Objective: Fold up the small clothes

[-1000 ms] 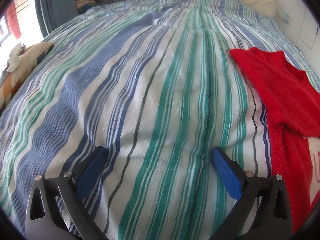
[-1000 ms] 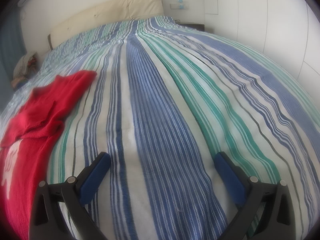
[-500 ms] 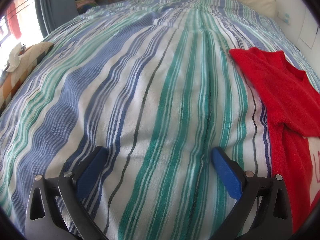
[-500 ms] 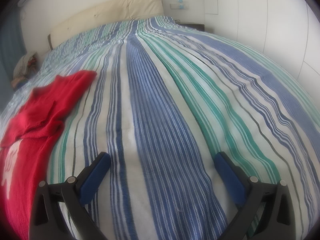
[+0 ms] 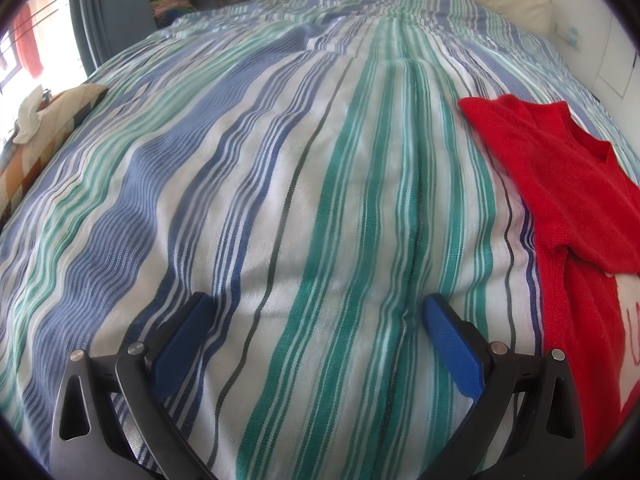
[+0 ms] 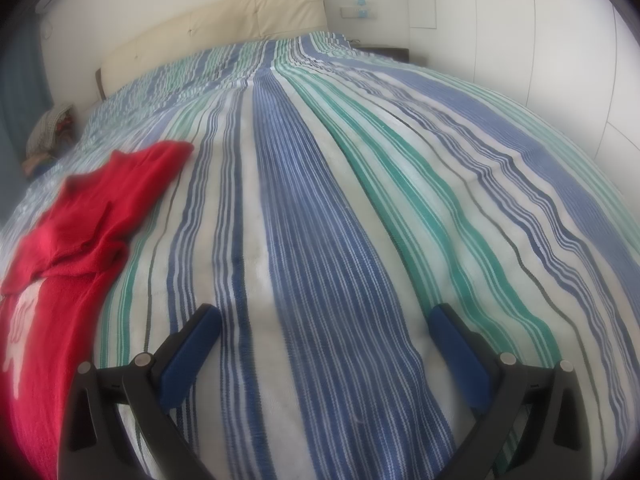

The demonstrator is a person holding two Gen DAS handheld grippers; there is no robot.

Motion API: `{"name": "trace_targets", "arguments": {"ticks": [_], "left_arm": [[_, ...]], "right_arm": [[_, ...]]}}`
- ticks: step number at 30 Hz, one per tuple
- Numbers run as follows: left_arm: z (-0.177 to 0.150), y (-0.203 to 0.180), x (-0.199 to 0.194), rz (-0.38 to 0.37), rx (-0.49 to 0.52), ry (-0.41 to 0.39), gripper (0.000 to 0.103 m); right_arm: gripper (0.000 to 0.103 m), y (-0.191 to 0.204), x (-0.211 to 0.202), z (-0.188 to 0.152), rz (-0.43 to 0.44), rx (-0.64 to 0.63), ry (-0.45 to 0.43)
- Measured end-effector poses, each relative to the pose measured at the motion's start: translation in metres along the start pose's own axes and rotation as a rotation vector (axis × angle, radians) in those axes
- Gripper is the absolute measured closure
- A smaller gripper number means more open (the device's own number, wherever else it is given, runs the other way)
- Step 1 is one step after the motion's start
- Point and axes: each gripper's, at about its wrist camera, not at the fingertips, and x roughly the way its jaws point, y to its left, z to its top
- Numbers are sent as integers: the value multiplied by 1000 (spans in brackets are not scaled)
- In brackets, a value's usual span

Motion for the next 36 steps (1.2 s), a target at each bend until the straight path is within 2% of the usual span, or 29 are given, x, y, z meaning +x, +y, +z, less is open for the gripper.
{"name": "trace_targets", "arguments": {"ticks": [30, 32, 36], "left_arm": [[0, 0, 0, 0, 0, 0, 0], [0, 2, 4, -16, -12, -16, 0], [4, 5, 5, -38, -32, 1, 0]], "right_arm": [[0, 1, 0, 1, -1, -1, 0], [0, 3, 0, 1, -2, -1, 0], [0, 3, 0, 1, -4, -3, 1]]}}
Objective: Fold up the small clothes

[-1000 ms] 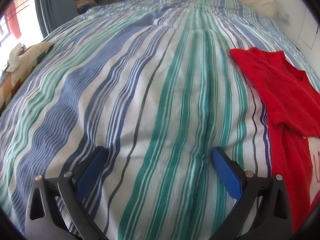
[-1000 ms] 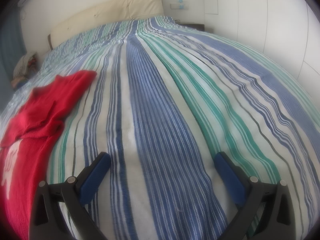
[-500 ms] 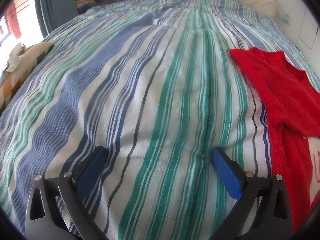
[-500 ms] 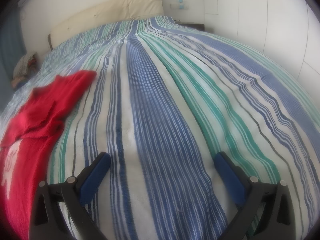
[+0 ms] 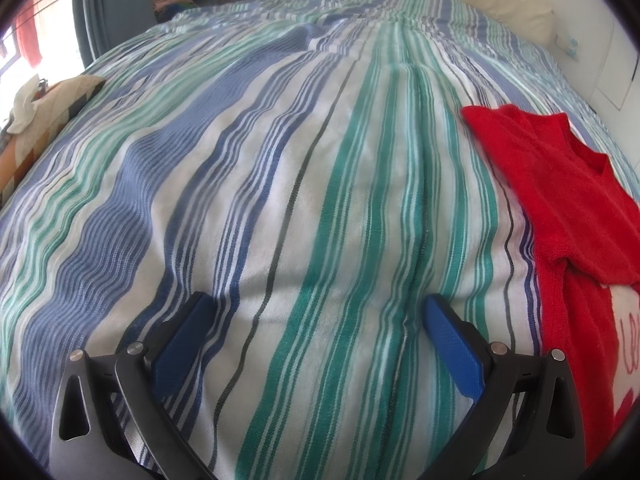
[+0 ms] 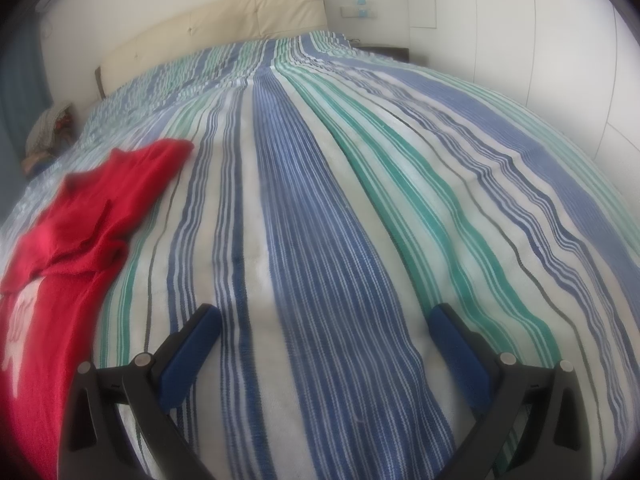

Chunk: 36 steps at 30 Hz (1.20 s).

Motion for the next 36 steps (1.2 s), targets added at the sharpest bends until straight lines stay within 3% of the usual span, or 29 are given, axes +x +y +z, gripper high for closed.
{"name": "trace_targets", "arguments": {"ticks": [12, 15, 16, 18, 20, 23, 26, 29, 33, 36], "left_arm": [[4, -7, 2, 42, -24, -19, 0], [9, -8, 3, 51, -13, 34, 0], [10, -7, -1, 26, 1, 75, 1], [5, 2, -24, -91, -15, 113, 3], [-12, 10, -57, -271, -30, 92, 3], [-51, -1, -86, -453, 47, 158, 3], [-97, -27, -95, -451, 169, 261, 4], [-130, -49, -113, -414, 307, 258, 10], [-138, -51, -141, -417, 376, 279, 45], [-124, -24, -170, -394, 334, 230, 45]], "right_arm": [[0, 1, 2, 0, -1, -1, 6], [0, 5, 9, 2, -31, -23, 42], [0, 8, 10, 2, -47, -38, 54], [0, 11, 8, 8, -45, -74, 99], [3, 6, -12, 15, 42, -70, 127], [3, -6, -68, 7, 309, -4, 93], [3, 5, -109, -19, 520, -13, 188], [3, 28, -135, -59, 637, -67, 293], [9, 53, -142, -105, 629, -177, 410], [10, 51, -144, -115, 582, -193, 414]]}}
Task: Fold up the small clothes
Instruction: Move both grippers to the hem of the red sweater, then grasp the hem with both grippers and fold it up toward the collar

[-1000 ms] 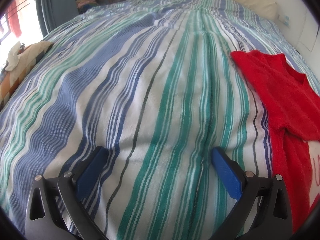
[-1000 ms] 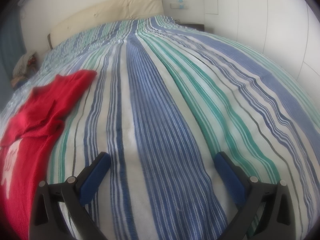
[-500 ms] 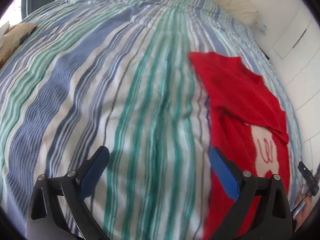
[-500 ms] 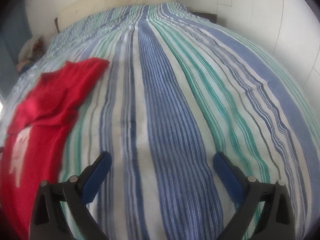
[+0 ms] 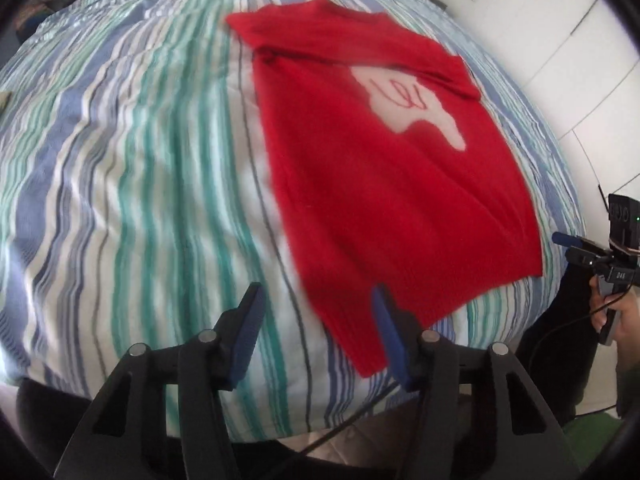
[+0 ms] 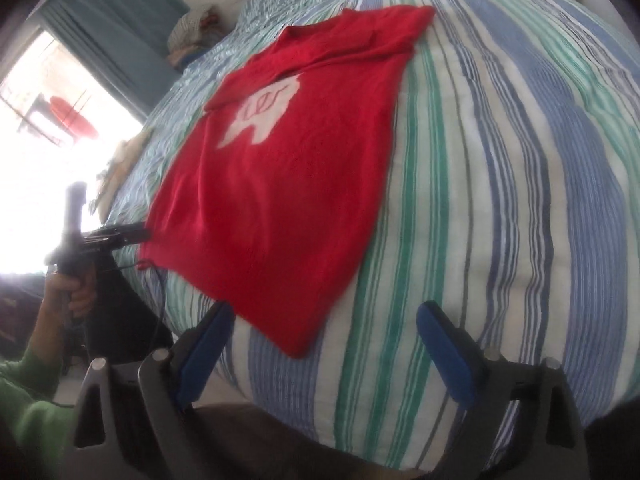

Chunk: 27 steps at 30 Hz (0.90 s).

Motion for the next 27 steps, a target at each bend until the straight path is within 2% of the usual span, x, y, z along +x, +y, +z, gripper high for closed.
{"name": "trace_targets", "arguments": {"ticks": [1, 2, 4, 5, 6, 7, 8, 10, 11, 13, 15, 17, 19, 20, 22, 23, 25, 26, 27], "left_arm": [[0, 7, -19, 33, -9, -30, 43], [0, 14, -40, 64, -17, -70, 37], [5, 31, -85, 122, -39, -177, 19], [8, 38, -106, 146, -53, -233, 6], [12, 41, -119, 149, -63, -278, 3], [18, 45, -124, 120, -67, -296, 3], [24, 45, -119, 72, -65, -281, 3], [29, 35, -90, -10, -54, -227, 3], [29, 26, -67, -27, -42, -193, 4], [25, 13, -15, -1, -47, -102, 11], [15, 9, 26, -11, -90, -11, 38], [8, 9, 52, -47, -136, 42, 41], [3, 1, 53, -23, -115, 0, 40], [2, -4, 52, -17, -94, 6, 41], [0, -13, 49, -35, -66, 22, 58], [-2, -16, 49, -49, -53, 39, 77], [-6, -21, 50, -75, -36, 73, 97], [-8, -21, 49, -80, -35, 69, 98], [-8, -20, 46, -85, -36, 61, 99]], "right_arm": [[10, 0, -6, 0, -7, 3, -20], [10, 0, -13, 1, -22, -5, -45], [10, 6, -37, 6, -75, -59, -107], [10, 10, -50, 8, -103, -98, -145], [10, 12, -65, 15, -128, -137, -178], [10, 15, -74, 19, -143, -170, -200], [8, 15, -76, 22, -142, -191, -195], [8, 10, -61, 28, -101, -179, -108], [8, 7, -48, 27, -93, -153, -66], [9, 0, -24, 22, -59, -115, -12], [12, -1, -6, 13, -7, -67, 8], [12, -4, 3, 7, 37, -5, -2], [12, -8, 8, 2, 51, 51, -21], [12, -10, 12, 2, 54, 71, -23], [12, -9, 22, 2, 43, 98, -15], [12, -8, 27, 2, 39, 100, -6], [17, 0, 32, 2, 49, 63, 15], [29, 4, 33, 2, 58, 40, 30], [63, 6, 34, 2, 59, 23, 49]]}}
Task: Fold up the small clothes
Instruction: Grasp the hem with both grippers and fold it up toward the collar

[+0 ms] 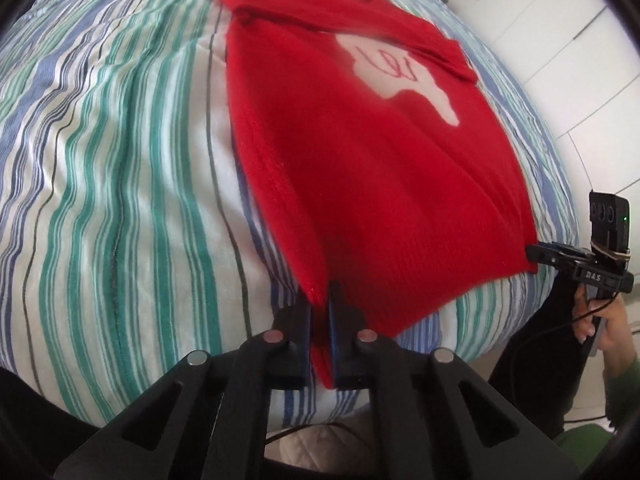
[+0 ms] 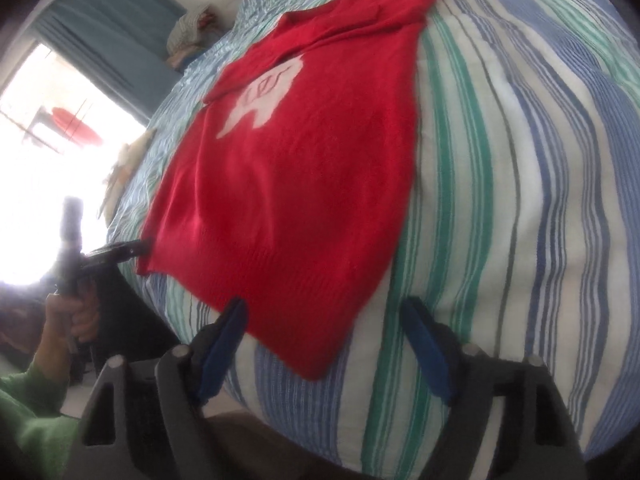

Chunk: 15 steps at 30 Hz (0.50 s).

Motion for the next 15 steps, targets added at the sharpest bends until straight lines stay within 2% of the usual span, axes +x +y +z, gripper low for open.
{"name": "trace_targets", "arguments": {"ticks": [1, 2, 5, 8, 12, 15], "left_arm": [[1, 3, -5, -18, -12, -5, 99], [2, 8, -11, -48, -36, -15, 99], [16, 22, -37, -153, -105, -81, 99], [58, 29, -55, -215, -134, -170, 99], [149, 40, -52, -252, -170, -276, 99], [221, 46, -30, -236, -179, -303, 99]], "right_arm": [[94, 1, 1, 1, -11, -8, 17], [99, 0, -1, 1, -13, 4, 24], [99, 0, -22, 7, 45, 32, -7], [99, -7, -49, 31, 130, 97, -113], [99, -24, -63, 102, 147, 135, -278], [99, -44, -53, 172, 132, 164, -358]]}}
